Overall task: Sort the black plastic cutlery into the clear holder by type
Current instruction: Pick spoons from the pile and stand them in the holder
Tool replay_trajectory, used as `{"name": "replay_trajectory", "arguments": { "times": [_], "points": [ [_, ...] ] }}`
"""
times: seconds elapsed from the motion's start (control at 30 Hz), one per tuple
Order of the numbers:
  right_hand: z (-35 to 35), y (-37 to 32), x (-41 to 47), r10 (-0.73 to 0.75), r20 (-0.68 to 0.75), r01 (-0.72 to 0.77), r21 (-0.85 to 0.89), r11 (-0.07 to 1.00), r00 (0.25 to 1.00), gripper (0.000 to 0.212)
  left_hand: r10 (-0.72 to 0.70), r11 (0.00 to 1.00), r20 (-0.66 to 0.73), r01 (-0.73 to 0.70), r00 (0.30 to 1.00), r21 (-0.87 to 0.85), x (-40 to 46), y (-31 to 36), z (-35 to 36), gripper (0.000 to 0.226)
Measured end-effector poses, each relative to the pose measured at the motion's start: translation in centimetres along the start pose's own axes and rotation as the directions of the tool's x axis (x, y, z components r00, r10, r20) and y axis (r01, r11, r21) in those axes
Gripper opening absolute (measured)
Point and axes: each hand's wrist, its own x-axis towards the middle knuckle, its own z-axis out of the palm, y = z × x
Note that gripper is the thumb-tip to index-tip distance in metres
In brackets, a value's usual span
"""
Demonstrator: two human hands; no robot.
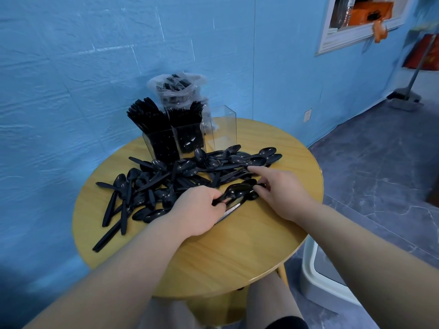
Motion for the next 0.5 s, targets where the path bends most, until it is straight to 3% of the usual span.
{"name": "replay_trajectory", "arguments": {
  "times": [0.13,0.23,0.37,0.5],
  "points": [
    [0.3,0.1,0.4,0.014,-0.018,-0.014,-0.032,0.999,1.000,0.024,0.011,0.999,0.015,-0.010,1.000,-0.048,-0.2,0.0,-0.2,0.018],
    [-0.7,-0.2,0.2,0.015,-0.034,-0.012,0.087,0.996,0.999,0.009,-0.033,0.991,-0.029,0.029,0.999,-0.131,-0.2,0.2,-0.8,0.032],
    [-2.2,-1.8,0.3,-0.092,-0.036,0.097,0.164,0.982,0.995,0.007,-0.094,0.993,-0.084,0.087,0.992,-0.080,0.6,0.3,-1.9,0.037],
    [-2.3,-3.5,0.9,-0.081,-0.214,0.114,0.147,0.983,0.974,0.010,-0.072,0.982,0.012,0.073,0.997,-0.175,0.1,1.1,-2.1,0.045]
  ]
}}
